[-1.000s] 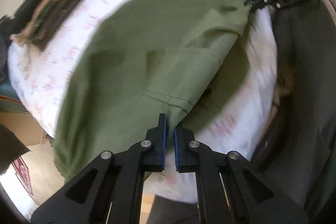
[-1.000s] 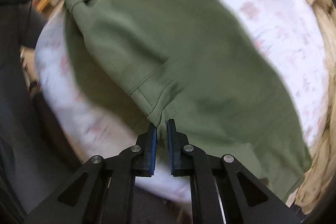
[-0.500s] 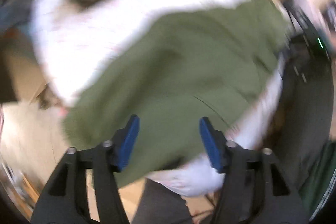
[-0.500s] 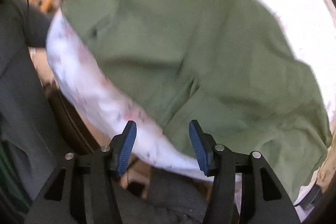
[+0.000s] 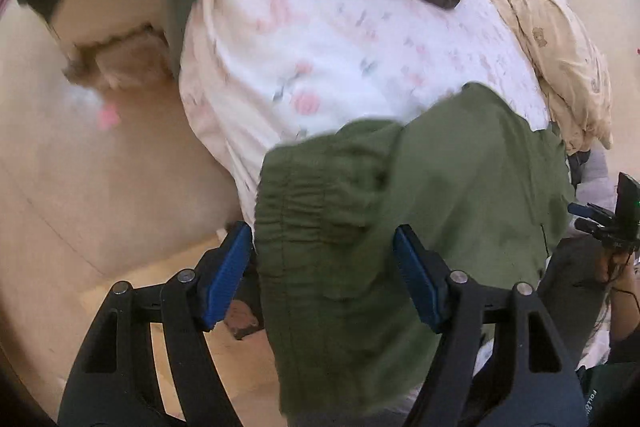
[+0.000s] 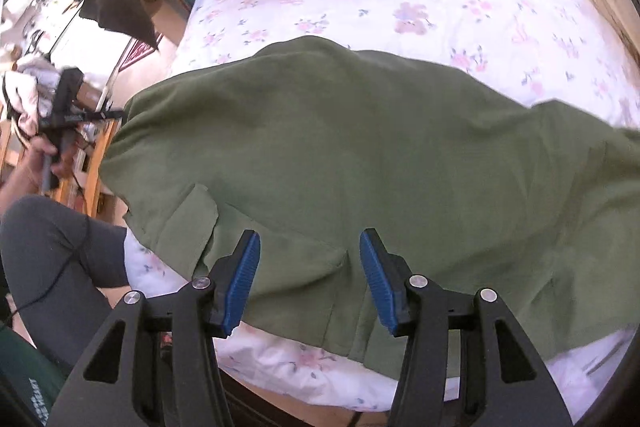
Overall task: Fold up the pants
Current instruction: 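Open the right tool to release the leg while the left tool regrips the waistband, then move the right tool to the pant leg end while the left tool holds the waistband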
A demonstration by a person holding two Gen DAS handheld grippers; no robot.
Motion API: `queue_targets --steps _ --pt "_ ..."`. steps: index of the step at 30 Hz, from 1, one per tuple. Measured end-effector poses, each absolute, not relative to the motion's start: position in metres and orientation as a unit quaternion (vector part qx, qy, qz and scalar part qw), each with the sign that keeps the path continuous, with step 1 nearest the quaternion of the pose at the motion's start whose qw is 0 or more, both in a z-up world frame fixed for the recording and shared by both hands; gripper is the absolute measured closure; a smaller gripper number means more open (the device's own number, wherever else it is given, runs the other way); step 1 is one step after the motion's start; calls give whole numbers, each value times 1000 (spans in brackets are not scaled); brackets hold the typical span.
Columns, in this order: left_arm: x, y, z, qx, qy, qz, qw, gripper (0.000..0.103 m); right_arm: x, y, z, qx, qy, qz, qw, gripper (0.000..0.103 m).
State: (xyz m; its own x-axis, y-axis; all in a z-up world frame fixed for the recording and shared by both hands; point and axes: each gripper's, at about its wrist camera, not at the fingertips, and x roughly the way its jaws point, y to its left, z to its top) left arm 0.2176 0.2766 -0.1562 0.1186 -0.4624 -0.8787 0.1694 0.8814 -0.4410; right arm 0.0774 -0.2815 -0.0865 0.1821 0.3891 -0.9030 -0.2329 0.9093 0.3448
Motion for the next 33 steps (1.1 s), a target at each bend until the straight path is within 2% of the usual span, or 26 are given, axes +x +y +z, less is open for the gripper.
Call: queue_targets --steps 1,4,9,11,12,13,15,16,18,20,22,28,33 --pt "221 277 -162 -126 629 -216 736 29 78 -281 -88 68 607 195 767 49" --pt "224 272 -188 -154 631 -221 728 28 83 -282 -94 83 614 173 766 49" --pt "225 242 -173 -66 574 -232 783 28 84 -278 -101 77 627 149 761 49" --pt "231 247 -180 -98 584 -244 768 34 86 -275 -105 76 631 144 759 49" --pt "232 252 -182 -114 586 -252 762 42 87 -274 -107 76 632 143 758 49" --pt "233 255 -183 -127 585 -257 759 58 87 -271 -108 75 634 143 757 49" --pt "229 251 -176 -109 572 -259 770 65 89 -263 -109 70 634 147 756 49" --pt "223 245 -169 -75 561 -253 785 71 89 -260 -109 68 634 151 756 49" --pt "215 236 -156 -27 542 -238 806 77 89 -255 -107 62 633 156 756 49" --pt "213 239 -146 -24 543 -221 810 85 90 -254 -105 58 631 157 757 49" --pt "209 246 -130 -34 540 -216 813 90 90 -254 -103 59 629 159 759 49" --pt "195 246 -62 -22 485 -193 853 96 88 -265 -104 71 626 168 758 49" --pt "207 244 -57 -18 500 -157 852 96 103 -285 -94 67 619 153 767 49"
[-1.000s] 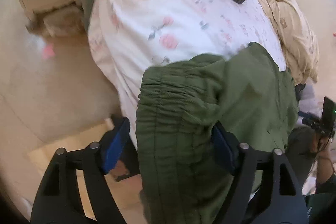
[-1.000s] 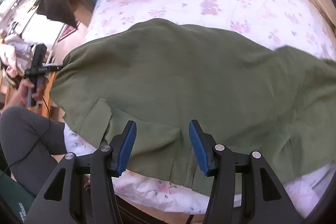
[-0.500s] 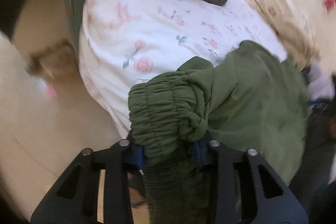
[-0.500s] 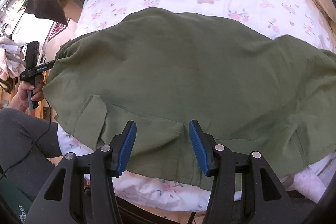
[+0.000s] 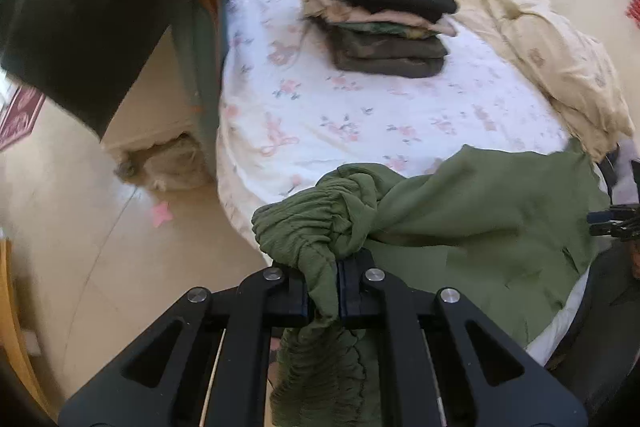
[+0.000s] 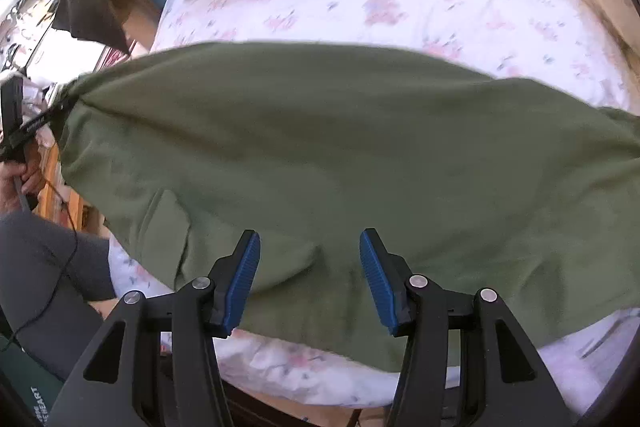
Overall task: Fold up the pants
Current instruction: 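Move the right tool to the pant leg end while the left tool holds the waistband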
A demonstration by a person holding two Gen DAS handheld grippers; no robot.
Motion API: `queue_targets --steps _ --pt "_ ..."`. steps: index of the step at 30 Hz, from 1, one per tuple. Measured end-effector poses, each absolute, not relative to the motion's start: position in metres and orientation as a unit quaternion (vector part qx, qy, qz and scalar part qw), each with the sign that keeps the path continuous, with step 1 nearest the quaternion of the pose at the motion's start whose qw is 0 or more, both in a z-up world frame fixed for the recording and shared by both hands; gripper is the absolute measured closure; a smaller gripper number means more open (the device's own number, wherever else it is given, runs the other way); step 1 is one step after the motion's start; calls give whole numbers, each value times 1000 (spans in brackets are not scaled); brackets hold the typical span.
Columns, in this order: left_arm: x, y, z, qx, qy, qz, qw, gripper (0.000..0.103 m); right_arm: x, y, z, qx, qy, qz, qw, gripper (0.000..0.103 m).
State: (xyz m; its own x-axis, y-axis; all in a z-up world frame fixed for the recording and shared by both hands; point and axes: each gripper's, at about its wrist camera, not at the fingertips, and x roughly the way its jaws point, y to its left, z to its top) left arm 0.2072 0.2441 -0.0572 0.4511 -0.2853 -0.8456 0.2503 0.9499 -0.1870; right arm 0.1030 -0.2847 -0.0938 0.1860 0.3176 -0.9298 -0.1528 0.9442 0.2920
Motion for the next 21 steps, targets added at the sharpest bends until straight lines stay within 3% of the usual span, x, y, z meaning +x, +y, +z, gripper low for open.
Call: queue_targets --steps 9,14,19,21 --pt "214 252 -80 -10 535 -108 838 95 142 -351 -72 22 625 95 774 49" --pt "215 248 -81 -7 538 -95 838 95 200 -502 -61 127 605 -89 781 34" --pt "216 244 -88 9 546 -83 834 95 216 -633 -92 216 592 -217 745 36" --pt "217 244 -91 17 553 -80 829 95 217 -661 -108 245 594 -223 733 44"
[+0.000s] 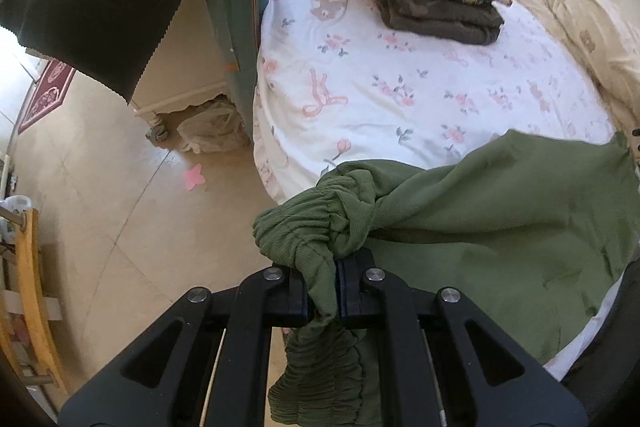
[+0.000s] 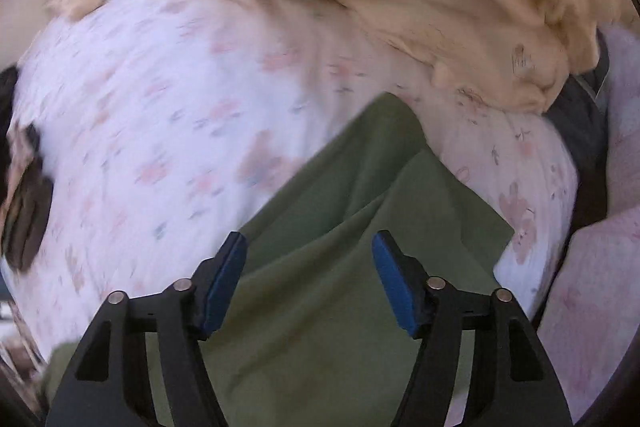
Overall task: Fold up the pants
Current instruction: 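Move the right tool to the pant leg end while the left tool holds the waistband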
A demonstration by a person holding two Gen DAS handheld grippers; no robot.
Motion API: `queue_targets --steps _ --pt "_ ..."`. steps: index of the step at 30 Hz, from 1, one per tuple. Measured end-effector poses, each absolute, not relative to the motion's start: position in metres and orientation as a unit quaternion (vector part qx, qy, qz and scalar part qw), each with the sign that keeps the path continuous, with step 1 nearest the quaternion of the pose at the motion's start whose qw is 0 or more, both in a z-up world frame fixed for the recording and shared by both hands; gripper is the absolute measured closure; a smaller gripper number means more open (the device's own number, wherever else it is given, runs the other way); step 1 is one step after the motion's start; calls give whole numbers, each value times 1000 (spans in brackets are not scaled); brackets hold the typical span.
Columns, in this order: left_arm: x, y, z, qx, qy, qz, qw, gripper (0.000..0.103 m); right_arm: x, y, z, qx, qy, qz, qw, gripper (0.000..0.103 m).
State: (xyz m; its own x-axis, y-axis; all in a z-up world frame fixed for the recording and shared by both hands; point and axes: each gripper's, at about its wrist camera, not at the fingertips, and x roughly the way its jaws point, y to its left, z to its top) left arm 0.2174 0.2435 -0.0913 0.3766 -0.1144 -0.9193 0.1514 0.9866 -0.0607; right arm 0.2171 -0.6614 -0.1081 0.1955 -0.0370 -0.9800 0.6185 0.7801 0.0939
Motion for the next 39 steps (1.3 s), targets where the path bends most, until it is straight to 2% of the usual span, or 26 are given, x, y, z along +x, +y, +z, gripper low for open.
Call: queue_targets --steps 3,11,15,20,24,25,26,29,30,32,33,39 --pt "219 241 -93 31 558 -79 825 95 215 -689 -130 336 577 -216 713 47" --pt "226 236 -108 54 576 -73 812 95 210 -717 -172 295 638 -299 646 47" --pt "229 235 -111 55 578 -73 811 95 203 -730 -168 247 655 -327 635 47" --pt "230 235 -115 52 579 -71 811 95 194 -746 -131 280 585 -330 686 47" --pt "229 234 -118 53 581 -67 809 95 202 -737 -124 266 585 -301 704 47" --pt "229 234 -118 54 581 -66 809 95 202 -739 -130 274 592 -305 694 53" --pt "229 233 -117 55 581 -65 810 95 201 -739 -137 283 599 -311 682 65" --pt "230 233 -118 57 582 -64 809 95 203 -740 -157 294 615 -328 654 66" --pt "231 232 -119 59 582 -63 808 95 202 -741 -163 305 614 -322 653 70" --pt "232 231 -121 66 586 -64 805 95 204 -738 -165 299 612 -320 659 101" --pt "232 230 -121 68 587 -64 804 95 204 -737 -162 294 605 -320 667 103" --pt "233 230 -121 69 588 -67 803 95 208 -729 -127 262 595 -314 692 103"
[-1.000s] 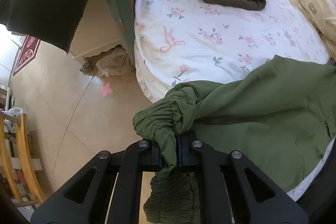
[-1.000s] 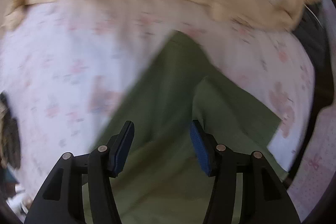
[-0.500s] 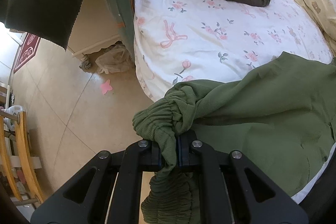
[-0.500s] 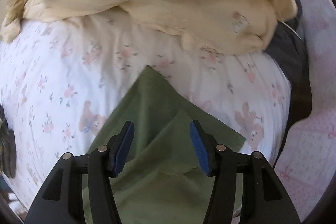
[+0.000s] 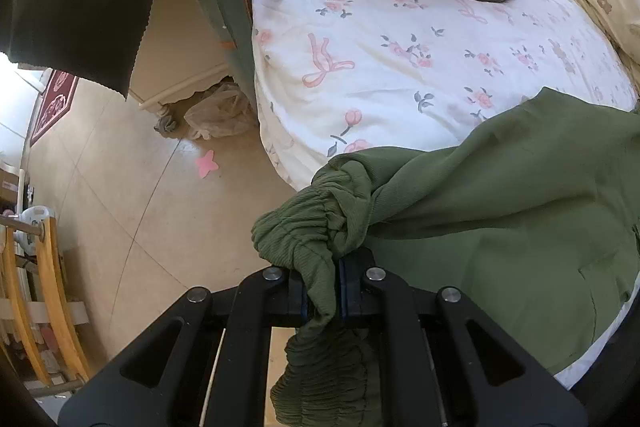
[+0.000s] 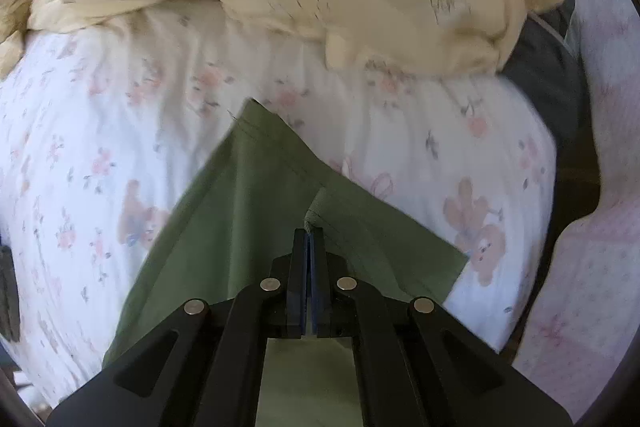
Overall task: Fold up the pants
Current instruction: 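Move the right tool to the pant leg end while the left tool holds the waistband, then close the right tool on the pant leg hem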
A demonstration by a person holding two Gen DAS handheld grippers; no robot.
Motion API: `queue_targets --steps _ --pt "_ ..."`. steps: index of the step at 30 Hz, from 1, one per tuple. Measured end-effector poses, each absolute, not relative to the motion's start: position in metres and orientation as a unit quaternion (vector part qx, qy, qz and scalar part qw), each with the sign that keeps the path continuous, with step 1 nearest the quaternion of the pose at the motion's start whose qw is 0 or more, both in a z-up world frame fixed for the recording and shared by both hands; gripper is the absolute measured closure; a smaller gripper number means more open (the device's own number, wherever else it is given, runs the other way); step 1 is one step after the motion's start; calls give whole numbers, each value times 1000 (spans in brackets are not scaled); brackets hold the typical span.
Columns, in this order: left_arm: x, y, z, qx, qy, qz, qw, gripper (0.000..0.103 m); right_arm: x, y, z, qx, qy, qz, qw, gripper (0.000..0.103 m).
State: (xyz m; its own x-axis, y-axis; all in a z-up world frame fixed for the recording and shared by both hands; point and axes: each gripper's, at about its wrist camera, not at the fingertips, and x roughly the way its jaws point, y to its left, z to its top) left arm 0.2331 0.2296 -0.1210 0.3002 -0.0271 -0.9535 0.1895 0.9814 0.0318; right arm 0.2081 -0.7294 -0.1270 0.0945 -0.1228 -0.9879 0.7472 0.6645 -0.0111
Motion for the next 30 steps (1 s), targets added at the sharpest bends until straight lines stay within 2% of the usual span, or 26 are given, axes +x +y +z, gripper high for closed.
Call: queue_targets --steps 3,8,11,15,18,20,24,30 --pt "232 229 -121 65 588 -65 804 95 226 -724 -100 244 570 -304 723 103" --pt "230 228 -120 68 584 -58 807 95 280 -707 -92 210 566 -295 741 103" --pt "229 228 -120 75 586 -58 805 95 307 -702 -104 174 574 -284 748 103" --pt "232 223 -123 86 592 -53 800 95 321 -708 -140 174 615 -289 713 103" --pt "234 223 -124 84 593 -53 799 95 320 -714 -134 167 607 -285 723 84" --pt "236 223 -127 86 595 -55 797 95 316 -719 -114 148 590 -284 741 42" --pt "238 224 -131 81 596 -57 797 95 307 -722 -99 121 595 -256 752 41" --pt "237 224 -131 84 598 -55 795 95 297 -719 -133 133 636 -213 730 41"
